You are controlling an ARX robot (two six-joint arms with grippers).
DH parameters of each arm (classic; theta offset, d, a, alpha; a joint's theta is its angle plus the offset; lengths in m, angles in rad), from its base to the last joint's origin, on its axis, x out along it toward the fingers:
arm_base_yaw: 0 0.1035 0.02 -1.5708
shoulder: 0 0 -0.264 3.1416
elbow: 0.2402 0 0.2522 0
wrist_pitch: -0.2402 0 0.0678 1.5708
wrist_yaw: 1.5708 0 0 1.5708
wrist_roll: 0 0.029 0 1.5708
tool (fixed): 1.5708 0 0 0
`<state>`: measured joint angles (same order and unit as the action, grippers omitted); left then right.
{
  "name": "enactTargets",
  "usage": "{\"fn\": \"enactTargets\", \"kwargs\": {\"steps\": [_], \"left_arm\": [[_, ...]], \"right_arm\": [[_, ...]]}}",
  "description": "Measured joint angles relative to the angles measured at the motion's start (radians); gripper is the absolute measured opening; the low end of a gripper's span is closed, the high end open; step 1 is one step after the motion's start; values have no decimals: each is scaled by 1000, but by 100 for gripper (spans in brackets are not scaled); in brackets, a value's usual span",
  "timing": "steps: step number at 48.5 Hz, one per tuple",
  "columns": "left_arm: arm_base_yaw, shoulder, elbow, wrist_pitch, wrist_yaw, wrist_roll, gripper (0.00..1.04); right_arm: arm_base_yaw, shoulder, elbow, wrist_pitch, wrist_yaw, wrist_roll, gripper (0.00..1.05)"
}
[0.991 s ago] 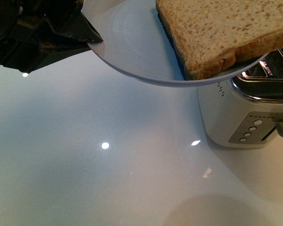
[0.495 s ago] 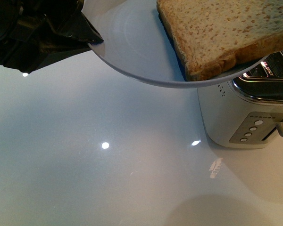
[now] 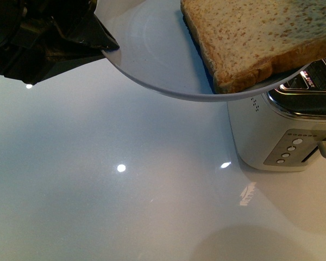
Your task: Left arm holds plate, right arm toasts bread
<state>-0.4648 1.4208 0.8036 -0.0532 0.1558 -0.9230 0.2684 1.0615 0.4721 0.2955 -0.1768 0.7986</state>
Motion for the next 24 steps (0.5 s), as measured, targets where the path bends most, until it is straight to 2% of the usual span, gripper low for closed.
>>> {"fn": "enactTargets", "kwargs": {"steps": [4, 7, 19, 24], "left_arm": [[0, 0, 0, 0, 0, 0, 3], [0, 0, 0, 0, 0, 0, 3], [0, 0, 0, 0, 0, 0, 3], [0, 0, 0, 0, 0, 0, 3]], "right_arm": [[2, 0, 0, 0, 1, 0, 76], [5, 0, 0, 0, 1, 0, 62], [6, -1, 0, 2, -3, 0, 20], [5, -15, 10, -14, -2, -3, 7]]}}
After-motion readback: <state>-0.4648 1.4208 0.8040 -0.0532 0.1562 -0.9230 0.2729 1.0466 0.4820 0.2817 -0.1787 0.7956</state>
